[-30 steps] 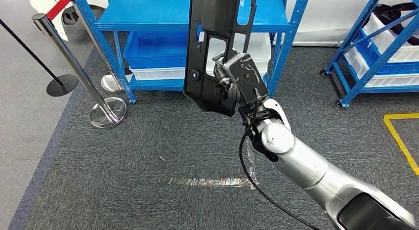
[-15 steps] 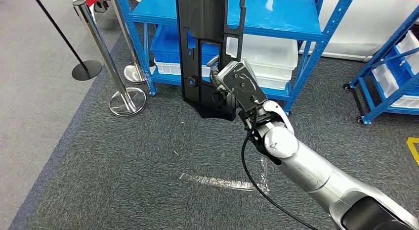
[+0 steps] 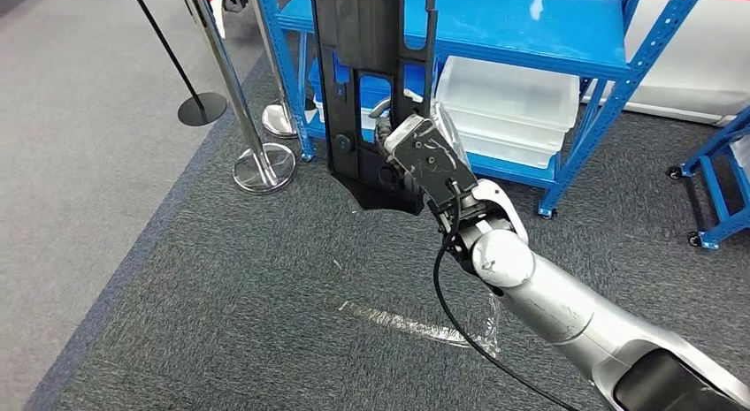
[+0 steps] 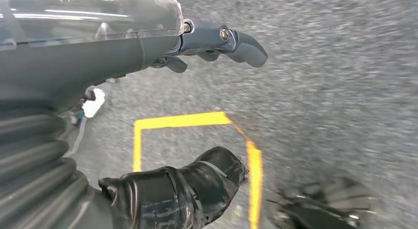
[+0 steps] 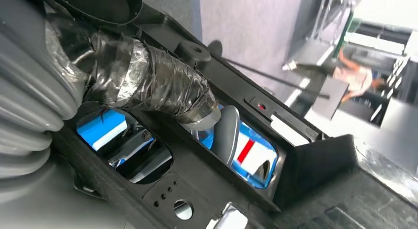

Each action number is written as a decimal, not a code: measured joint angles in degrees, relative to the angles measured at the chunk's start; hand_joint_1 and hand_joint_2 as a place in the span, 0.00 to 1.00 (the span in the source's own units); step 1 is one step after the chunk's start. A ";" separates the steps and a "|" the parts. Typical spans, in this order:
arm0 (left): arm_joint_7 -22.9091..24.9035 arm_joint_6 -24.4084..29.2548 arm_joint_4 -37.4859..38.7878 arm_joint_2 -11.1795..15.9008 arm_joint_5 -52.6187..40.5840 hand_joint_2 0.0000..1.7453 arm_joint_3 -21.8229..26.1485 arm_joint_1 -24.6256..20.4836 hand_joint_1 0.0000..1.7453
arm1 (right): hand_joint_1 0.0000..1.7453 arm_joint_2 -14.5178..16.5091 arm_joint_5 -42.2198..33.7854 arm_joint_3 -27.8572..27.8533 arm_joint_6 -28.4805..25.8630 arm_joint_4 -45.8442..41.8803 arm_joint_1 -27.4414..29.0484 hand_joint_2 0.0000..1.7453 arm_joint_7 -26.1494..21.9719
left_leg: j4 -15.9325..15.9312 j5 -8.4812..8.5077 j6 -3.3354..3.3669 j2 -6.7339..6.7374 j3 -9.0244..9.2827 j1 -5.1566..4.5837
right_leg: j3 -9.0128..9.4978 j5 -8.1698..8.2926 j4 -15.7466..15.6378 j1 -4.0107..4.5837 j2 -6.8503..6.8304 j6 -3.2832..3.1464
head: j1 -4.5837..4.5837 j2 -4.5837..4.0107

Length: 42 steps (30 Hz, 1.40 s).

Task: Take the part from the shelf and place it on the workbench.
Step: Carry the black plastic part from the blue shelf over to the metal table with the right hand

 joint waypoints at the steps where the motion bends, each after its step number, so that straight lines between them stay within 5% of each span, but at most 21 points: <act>1: 0.76 0.49 0.00 0.02 -0.64 1.00 -0.26 -0.04 0.00 | 1.00 -0.01 0.14 0.00 0.01 -0.22 0.01 1.00 0.04 | -3.76 1.40 0.21 1.18 1.94 -0.25 | 0.09 -0.03 -0.08 0.09 -0.53 0.09 | 0.00 0.00; 4: 2.77 1.85 0.00 0.09 -1.63 1.00 -1.16 -0.29 0.00 | 1.00 -0.02 0.58 -0.02 -0.15 -0.75 0.04 1.00 0.10 | -9.19 2.65 1.24 3.01 4.44 -1.19 | 0.35 0.11 -0.47 0.54 -2.03 0.67 | 0.02 0.00; 6: 3.39 2.16 0.00 0.09 -1.77 1.00 -1.51 -0.26 0.00 | 1.00 -0.03 0.69 -0.02 -0.22 -0.92 0.12 1.00 0.19 | -9.61 3.12 1.91 1.81 4.33 -1.06 | 0.56 0.07 -0.66 0.65 -2.67 1.26 | 0.07 0.00; 8: 3.59 2.22 0.00 0.07 -1.84 1.00 -1.74 -0.16 0.00 | 1.00 -0.06 0.75 -0.02 -0.27 -1.14 0.16 1.00 0.23 | -10.20 3.62 2.59 0.78 4.51 -0.72 | -0.07 -1.40 1.03 0.59 -0.91 1.73 | 0.15 0.00; 10: 3.65 2.25 0.00 0.06 -2.03 1.00 -2.10 -0.24 0.00 | 1.00 -0.16 0.88 -0.02 -0.39 -1.37 0.19 1.00 0.23 | -10.45 3.97 3.17 -0.18 4.49 -0.63 | -2.53 -4.59 6.64 0.57 1.76 1.76 | 0.26 0.00; 12: 3.76 2.38 0.00 0.07 -2.42 1.00 -2.64 -0.40 0.00 | 1.00 -0.32 1.24 -0.02 -0.53 -1.47 0.45 1.00 0.23 | -10.36 4.14 3.52 -1.41 4.26 -0.74 | -5.61 -7.10 13.33 0.64 2.73 1.62 | 0.30 0.00; 13: 3.85 2.51 0.00 0.09 -2.66 1.00 -2.93 -0.44 0.00 | 1.00 -0.41 1.48 -0.02 -0.61 -1.51 0.66 1.00 0.26 | -10.23 4.20 3.59 -2.18 4.14 -0.78 | -6.22 -7.00 14.61 0.64 2.88 1.57 | 0.28 0.00; 15: 3.90 3.02 0.00 0.12 -3.27 1.00 -3.56 -0.43 0.00 | 1.00 -0.69 1.98 -0.03 -0.86 -1.81 0.98 1.00 0.48 | -9.73 4.22 3.57 -3.85 3.89 -0.79 | -4.34 -4.02 10.88 0.57 3.39 1.37 | 0.31 0.00; 17: 3.43 3.68 0.00 0.09 -3.75 1.00 -4.16 -0.33 0.00 | 1.00 -1.12 2.52 -0.14 -1.15 -2.44 1.02 1.00 0.91 | -8.89 4.11 3.27 -5.31 3.32 -0.81 | -0.83 -1.30 3.68 0.35 5.68 1.11 | 0.25 0.00; 19: 2.69 4.22 0.00 0.07 -3.96 1.00 -4.37 -0.27 0.00 | 1.00 -1.38 3.09 -0.28 -1.40 -3.17 1.03 1.00 1.30 | -8.40 4.22 2.63 -6.40 2.50 -0.71 | 0.50 -0.78 0.59 0.34 7.09 1.06 | 0.24 0.00; 21: 2.12 4.55 0.02 0.19 -3.99 1.00 -4.46 -0.26 0.00 | 1.00 -1.46 3.55 -0.34 -1.61 -3.62 1.03 1.00 1.55 | -8.50 4.54 1.88 -7.20 1.96 -0.52 | 0.51 -0.43 0.23 0.37 6.04 0.80 | 0.31 0.00; 23: 1.83 4.69 0.02 0.30 -4.00 1.00 -4.76 -0.17 0.00 | 1.00 -1.52 3.80 -0.34 -1.83 -3.85 1.03 1.00 1.77 | -7.43 3.72 1.17 -5.36 1.24 -0.60 | 0.69 -0.07 -0.24 0.11 4.74 0.25 | 0.03 0.00; 25: 1.71 4.78 0.00 0.27 -4.00 1.00 -5.21 -0.18 0.00 | 1.00 -1.62 3.89 -0.37 -1.99 -4.15 1.04 1.00 1.90 | -2.62 0.83 0.48 -2.21 -0.93 -0.50 | 0.80 0.13 -0.51 0.00 3.45 -0.06 | -0.42 0.00; 28: 1.73 4.79 0.00 0.26 -4.00 1.00 -5.64 -0.27 0.00 | 1.00 -1.85 3.95 -0.39 -2.07 -4.51 1.09 1.00 1.96 | 5.72 -2.36 -0.16 -0.78 -4.57 -0.04 | 0.73 0.10 -0.49 0.03 1.35 -0.12 | -0.60 0.00; 30: 1.88 4.79 0.01 0.31 -4.01 1.00 -5.73 -0.23 0.00 | 1.00 -1.97 4.05 -0.39 -2.01 -4.69 1.14 1.00 1.97 | 2.79 0.04 -0.15 -0.36 -2.77 0.05 | 0.79 -0.02 -0.47 0.01 -0.03 -0.01 | -0.61 0.00; 33: 2.23 4.78 0.01 0.54 -4.11 1.00 -5.85 -0.34 0.00 | 1.00 -2.11 4.42 -0.47 -1.75 -5.23 1.06 1.00 1.97 | -7.79 3.76 0.71 2.21 2.84 -0.58 | 1.07 -0.23 -0.65 0.28 -1.86 0.52 | -0.57 0.00; 36: 2.67 4.51 0.02 0.62 -4.22 1.00 -6.16 -0.41 0.00 | 1.00 -2.25 4.65 -0.54 -1.51 -5.55 0.93 1.00 1.97 | -9.54 3.95 1.91 1.72 3.45 -1.05 | 1.57 -0.23 -1.21 0.61 -3.43 1.42 | -0.54 0.00; 37: 2.86 4.37 0.02 0.61 -4.27 1.00 -6.30 -0.30 0.00 | 1.00 -2.30 4.71 -0.54 -1.46 -5.63 0.93 1.00 1.98 | -9.84 4.09 2.21 1.10 3.61 -0.87 | 1.73 -0.42 -1.23 0.55 -3.40 1.78 | -0.52 0.00; 39: 3.11 4.14 0.01 0.56 -4.39 1.00 -6.62 -0.14 0.00 | 1.00 -2.43 4.83 -0.55 -1.42 -5.75 0.87 1.00 2.01 | -10.55 4.40 2.79 0.02 4.15 -0.53 | 0.98 -2.15 0.94 0.47 -1.07 2.19 | -0.39 0.00; 42: 3.14 3.98 0.01 0.52 -4.56 1.00 -6.95 -0.30 0.00 | 1.00 -2.62 5.13 -0.58 -1.38 -5.88 0.94 1.00 2.03 | -10.66 4.53 3.38 -1.76 4.31 -0.56 | -4.14 -6.73 11.25 0.61 2.49 1.98 | -0.02 0.00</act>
